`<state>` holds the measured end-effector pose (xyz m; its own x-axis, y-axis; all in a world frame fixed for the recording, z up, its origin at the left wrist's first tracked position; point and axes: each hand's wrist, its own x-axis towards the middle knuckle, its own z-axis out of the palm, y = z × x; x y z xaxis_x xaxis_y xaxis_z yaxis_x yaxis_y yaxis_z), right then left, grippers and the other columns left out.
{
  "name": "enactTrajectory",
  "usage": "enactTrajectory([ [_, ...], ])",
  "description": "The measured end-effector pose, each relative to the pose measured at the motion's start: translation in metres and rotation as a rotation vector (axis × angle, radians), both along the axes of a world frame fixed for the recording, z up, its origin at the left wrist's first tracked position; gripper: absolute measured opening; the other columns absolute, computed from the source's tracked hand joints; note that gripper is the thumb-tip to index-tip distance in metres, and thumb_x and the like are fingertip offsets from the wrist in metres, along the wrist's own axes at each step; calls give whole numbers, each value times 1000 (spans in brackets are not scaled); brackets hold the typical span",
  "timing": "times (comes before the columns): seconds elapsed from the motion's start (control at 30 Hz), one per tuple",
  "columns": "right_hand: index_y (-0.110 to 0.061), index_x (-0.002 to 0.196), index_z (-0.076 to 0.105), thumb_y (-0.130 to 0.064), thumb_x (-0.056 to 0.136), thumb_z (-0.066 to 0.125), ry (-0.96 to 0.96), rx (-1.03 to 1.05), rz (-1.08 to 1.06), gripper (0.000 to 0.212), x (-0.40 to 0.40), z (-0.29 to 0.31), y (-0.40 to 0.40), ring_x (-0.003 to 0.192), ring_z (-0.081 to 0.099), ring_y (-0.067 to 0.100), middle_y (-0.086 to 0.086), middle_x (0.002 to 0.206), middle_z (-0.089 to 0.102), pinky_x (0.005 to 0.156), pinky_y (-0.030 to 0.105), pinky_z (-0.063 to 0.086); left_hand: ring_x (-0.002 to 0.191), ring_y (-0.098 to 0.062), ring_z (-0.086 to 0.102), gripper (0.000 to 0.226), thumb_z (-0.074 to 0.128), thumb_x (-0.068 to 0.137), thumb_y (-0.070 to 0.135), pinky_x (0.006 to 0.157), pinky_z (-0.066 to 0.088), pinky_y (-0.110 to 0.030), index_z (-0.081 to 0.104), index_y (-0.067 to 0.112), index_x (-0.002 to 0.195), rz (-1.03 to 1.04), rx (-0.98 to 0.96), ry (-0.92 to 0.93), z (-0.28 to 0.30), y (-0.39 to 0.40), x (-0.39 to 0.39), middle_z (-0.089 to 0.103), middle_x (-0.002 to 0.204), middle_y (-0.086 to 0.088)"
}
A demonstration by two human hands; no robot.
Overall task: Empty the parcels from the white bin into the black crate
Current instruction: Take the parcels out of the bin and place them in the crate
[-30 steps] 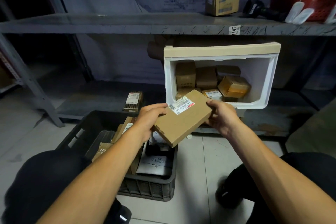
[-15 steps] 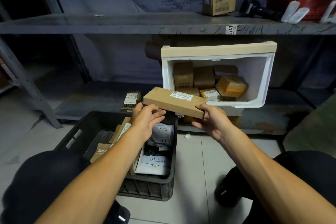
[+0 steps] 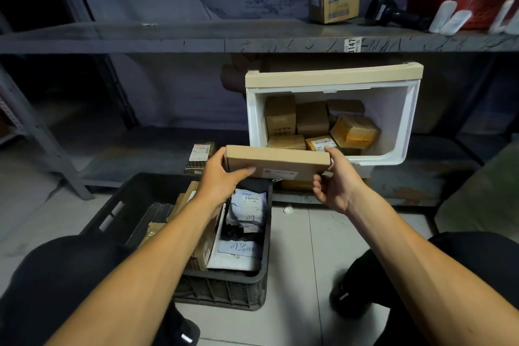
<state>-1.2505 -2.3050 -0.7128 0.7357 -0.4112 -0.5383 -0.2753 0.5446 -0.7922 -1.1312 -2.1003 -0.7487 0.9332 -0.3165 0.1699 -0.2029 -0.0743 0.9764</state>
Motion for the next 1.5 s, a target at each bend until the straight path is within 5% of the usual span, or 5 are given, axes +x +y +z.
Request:
enactTrajectory([
  [0.43,-12,113,67,-27,99,62,-68,-514,13,21,1,-5,11,77,49,13,4,106,66,61,26,37,95,-22,73,22,74,90,27,81,58,-38,68,18,109,100,-182,352,-4,0,8,76,104,-6],
  [0.77,-12,118,60,-21,96,68,-120,-374,25,25,6,-14,12,106,66,32,12,114,69,65,31,56,100,-26,70,54,80,84,36,58,55,-29,55,12,125,176,-94,536,-12,1,16,71,114,-12],
  [1.1,-19,124,58,-12,96,65,-169,-334,-28,29,11,-16,4,97,69,25,11,109,70,64,32,58,99,-24,68,21,70,93,25,62,53,-31,61,19,111,135,-89,480,-3,-1,7,71,110,-9],
  [1.3,-20,123,65,-19,99,60,-164,-326,-71,24,10,-11,-5,90,69,18,8,104,72,63,30,51,99,-20,67,45,71,91,23,80,57,-37,55,17,133,128,-84,458,3,2,5,67,118,-8],
  [1.5,-19,107,70,-30,98,62,-129,-391,48,16,11,-13,3,80,75,23,7,83,78,70,36,58,88,-19,73,27,72,92,30,62,58,-30,71,19,116,-118,95,472,8,-2,-14,77,103,-7],
])
